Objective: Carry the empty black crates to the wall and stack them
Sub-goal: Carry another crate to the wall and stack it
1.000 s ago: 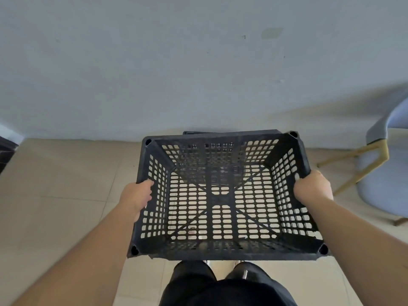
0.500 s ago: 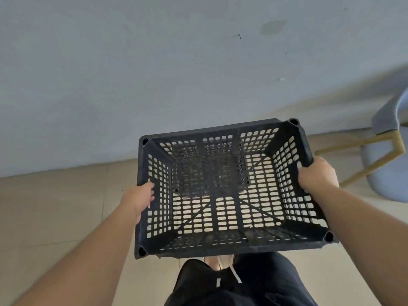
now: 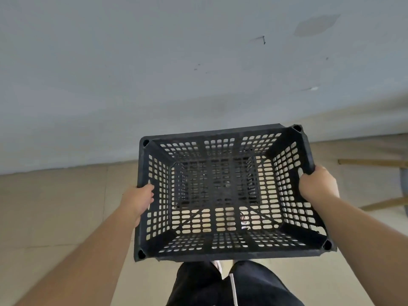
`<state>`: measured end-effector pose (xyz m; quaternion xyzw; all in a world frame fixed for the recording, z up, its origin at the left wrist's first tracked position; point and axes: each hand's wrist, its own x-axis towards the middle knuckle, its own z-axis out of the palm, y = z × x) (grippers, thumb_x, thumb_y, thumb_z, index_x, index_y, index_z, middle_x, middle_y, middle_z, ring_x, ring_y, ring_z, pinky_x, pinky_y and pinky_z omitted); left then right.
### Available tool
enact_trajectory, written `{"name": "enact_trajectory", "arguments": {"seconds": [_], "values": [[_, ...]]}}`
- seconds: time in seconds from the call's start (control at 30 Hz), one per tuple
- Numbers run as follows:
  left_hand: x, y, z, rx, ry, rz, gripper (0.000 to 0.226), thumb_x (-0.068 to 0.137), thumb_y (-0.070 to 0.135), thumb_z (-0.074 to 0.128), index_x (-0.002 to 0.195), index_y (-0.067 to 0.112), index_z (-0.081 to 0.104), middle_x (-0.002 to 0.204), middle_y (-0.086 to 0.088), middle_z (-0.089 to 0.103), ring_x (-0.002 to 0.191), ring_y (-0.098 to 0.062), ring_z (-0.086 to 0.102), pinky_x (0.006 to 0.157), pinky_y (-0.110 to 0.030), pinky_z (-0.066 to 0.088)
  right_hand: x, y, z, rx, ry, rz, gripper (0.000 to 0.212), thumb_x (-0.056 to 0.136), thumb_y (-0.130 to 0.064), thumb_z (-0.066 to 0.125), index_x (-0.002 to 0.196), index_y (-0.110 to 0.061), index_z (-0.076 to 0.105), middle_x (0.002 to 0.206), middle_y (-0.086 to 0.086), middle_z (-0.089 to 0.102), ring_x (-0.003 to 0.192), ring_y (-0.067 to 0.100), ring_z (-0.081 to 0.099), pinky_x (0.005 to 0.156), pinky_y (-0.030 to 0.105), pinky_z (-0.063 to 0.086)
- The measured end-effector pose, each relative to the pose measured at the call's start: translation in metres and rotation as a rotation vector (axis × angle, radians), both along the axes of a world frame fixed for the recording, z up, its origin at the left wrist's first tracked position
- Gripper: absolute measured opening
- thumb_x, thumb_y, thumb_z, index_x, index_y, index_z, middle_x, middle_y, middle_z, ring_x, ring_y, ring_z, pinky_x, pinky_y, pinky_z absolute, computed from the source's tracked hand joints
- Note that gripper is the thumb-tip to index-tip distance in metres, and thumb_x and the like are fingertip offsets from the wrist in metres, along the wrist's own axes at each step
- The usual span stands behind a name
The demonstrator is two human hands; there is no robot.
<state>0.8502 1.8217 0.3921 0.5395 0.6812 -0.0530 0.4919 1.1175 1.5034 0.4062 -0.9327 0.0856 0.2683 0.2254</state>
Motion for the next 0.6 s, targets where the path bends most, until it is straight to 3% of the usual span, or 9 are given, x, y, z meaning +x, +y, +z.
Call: {"name": "enact_trajectory", "arguments": {"seconds": [0.17,0.27,0.33,0.47,0.6], "values": [[0.027,0.027,-0.050,-0.017,0.026,0.031,0.038,0.104,0.022,0.053,0.130,-0.005,0.058,0.096,-0.006,0.064,0.084,-0.015,0.059,0.065,-0.026,0.040,0.029,0.034,-0.050,-0.015,0.015,0.003,0.032,0.100,-0.022,0.046,0.128,-0.006,0.051,0.097,0.009,0.056,0.079,0.027,0.053,0.067,0.035,0.044],[0.042,0.038,-0.079,-0.083,0.035,0.044,0.034,0.107,0.015,0.046,0.131,-0.008,0.056,0.099,-0.011,0.065,0.101,-0.021,0.063,0.076,-0.027,0.047,0.042,0.049,-0.083,-0.038,0.015,0.003,0.031,0.100,-0.022,0.046,0.127,-0.006,0.051,0.104,0.015,0.061,0.081,0.028,0.052,0.069,0.035,0.044],[0.048,0.048,-0.103,-0.083,0.038,0.043,0.034,0.106,0.016,0.048,0.129,-0.008,0.057,0.091,-0.008,0.063,0.105,-0.025,0.066,0.069,-0.024,0.045,0.048,0.057,-0.105,-0.052,0.012,0.011,0.030,0.101,-0.020,0.045,0.126,-0.006,0.051,0.104,0.015,0.061,0.082,0.029,0.051,0.071,0.036,0.044],[0.054,0.069,-0.152,-0.041,0.047,0.038,0.033,0.105,0.021,0.050,0.130,0.000,0.058,0.095,-0.007,0.065,0.087,-0.018,0.062,0.079,-0.029,0.047,0.057,0.072,-0.148,-0.068,0.023,0.015,0.028,0.101,-0.019,0.044,0.125,-0.006,0.051,0.098,0.010,0.056,0.081,0.028,0.051,0.069,0.034,0.041],[0.062,0.083,-0.189,-0.034,0.066,0.008,0.034,0.108,0.022,0.042,0.125,-0.003,0.057,0.088,-0.007,0.062,0.078,-0.015,0.058,0.063,-0.021,0.042,0.062,0.083,-0.186,-0.084,0.026,0.015,0.026,0.100,-0.018,0.045,0.122,-0.006,0.051,0.101,0.012,0.056,0.084,0.029,0.051,0.071,0.035,0.042]]}}
